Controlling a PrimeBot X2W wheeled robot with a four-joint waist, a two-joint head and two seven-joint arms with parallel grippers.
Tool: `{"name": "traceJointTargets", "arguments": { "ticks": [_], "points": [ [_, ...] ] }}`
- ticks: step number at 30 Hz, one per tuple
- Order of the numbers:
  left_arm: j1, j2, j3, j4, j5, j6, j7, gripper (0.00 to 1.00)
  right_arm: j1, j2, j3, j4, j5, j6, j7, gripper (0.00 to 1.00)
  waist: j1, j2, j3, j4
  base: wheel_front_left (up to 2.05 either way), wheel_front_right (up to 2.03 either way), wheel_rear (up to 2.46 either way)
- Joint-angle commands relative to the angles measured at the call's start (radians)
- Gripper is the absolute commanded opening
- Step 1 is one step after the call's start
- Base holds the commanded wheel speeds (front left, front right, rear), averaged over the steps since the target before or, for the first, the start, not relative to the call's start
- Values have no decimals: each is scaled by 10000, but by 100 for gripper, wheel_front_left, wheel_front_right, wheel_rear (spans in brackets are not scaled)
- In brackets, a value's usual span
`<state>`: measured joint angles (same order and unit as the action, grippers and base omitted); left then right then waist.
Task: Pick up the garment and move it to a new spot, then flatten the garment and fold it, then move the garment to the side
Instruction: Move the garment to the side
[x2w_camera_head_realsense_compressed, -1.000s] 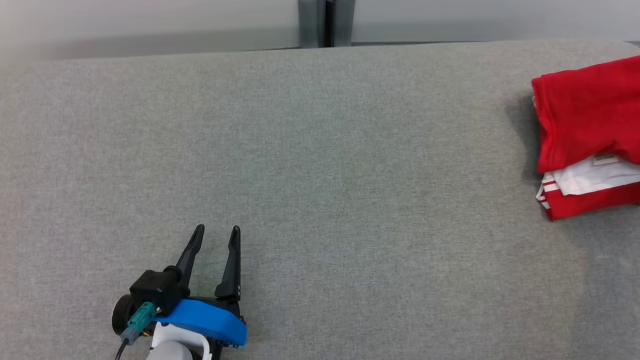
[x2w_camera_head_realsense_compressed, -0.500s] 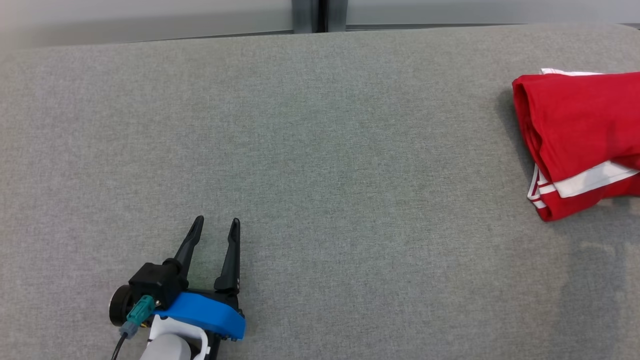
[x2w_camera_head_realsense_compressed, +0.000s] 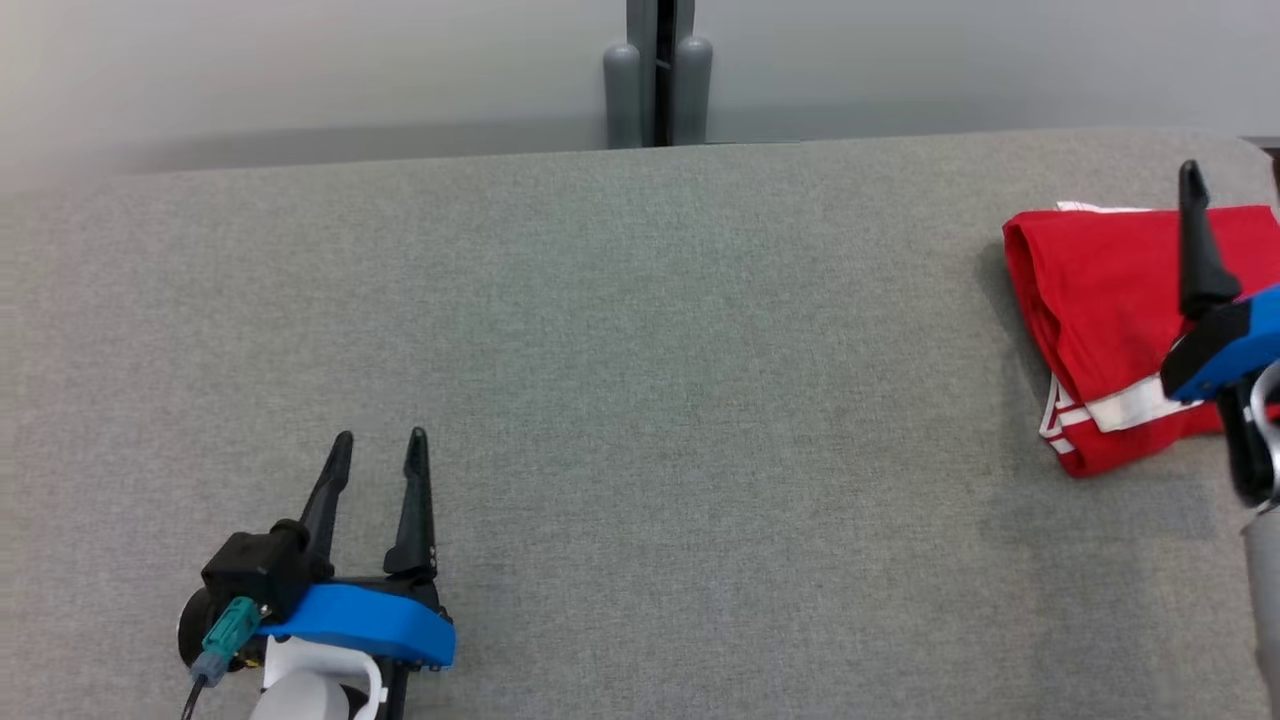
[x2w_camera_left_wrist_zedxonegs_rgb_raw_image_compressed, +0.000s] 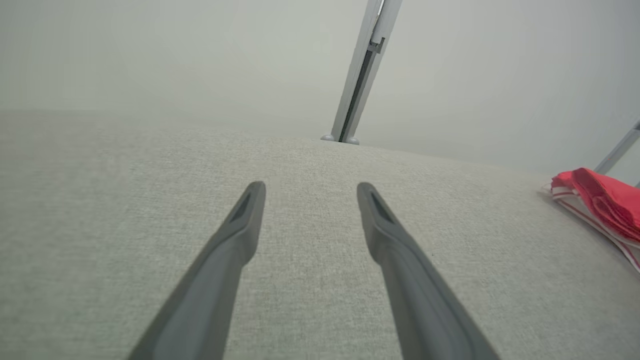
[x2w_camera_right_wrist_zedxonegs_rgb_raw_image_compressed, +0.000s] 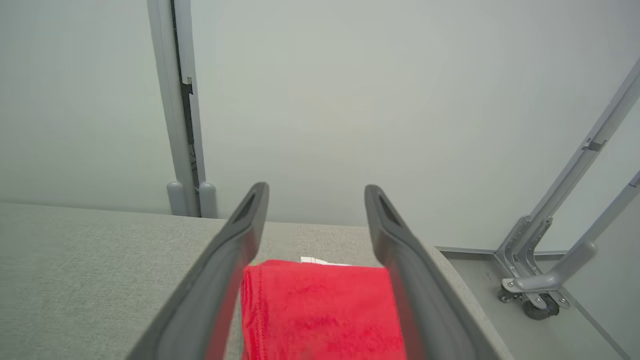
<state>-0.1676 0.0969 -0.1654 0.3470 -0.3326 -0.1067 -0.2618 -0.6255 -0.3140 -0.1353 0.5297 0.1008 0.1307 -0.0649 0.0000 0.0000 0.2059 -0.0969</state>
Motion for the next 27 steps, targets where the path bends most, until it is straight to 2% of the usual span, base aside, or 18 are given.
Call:
{"name": "traceJointTargets", "arguments": {
  "ticks": [1,6,9,14,16,20,27],
  "points": [
    [132,20,168,-7,-53,79,-42,100,348,195,75,-177,47,1,-181,100,0,0,-163,46,0,0,0],
    [553,-55,556,60,-123,329,-42,100,1581,955,115,-935,-288,1,-783,100,0,0,-595,415,0,0,0],
    [803,-93,731,41,-85,444,-44,100,2496,1735,11,-1373,-611,1,-1106,100,0,0,-755,623,0,0,0],
    [1208,-140,799,-48,-16,439,-44,100,3864,2532,94,-1836,-943,1,-1522,100,0,0,-941,822,0,0,0],
    [1356,-173,805,-64,-15,474,-42,100,4343,2613,216,-1893,-864,1,-1644,100,0,0,-1033,849,0,0,0],
    [1617,-212,724,-138,184,594,-42,100,4957,2621,995,-1738,349,1,-1778,100,0,0,-1190,815,0,0,0],
    [1857,-294,636,-166,207,665,-43,100,5245,2624,1529,-1651,514,1,-1929,100,0,0,-1380,640,0,0,0]
  ]
}}
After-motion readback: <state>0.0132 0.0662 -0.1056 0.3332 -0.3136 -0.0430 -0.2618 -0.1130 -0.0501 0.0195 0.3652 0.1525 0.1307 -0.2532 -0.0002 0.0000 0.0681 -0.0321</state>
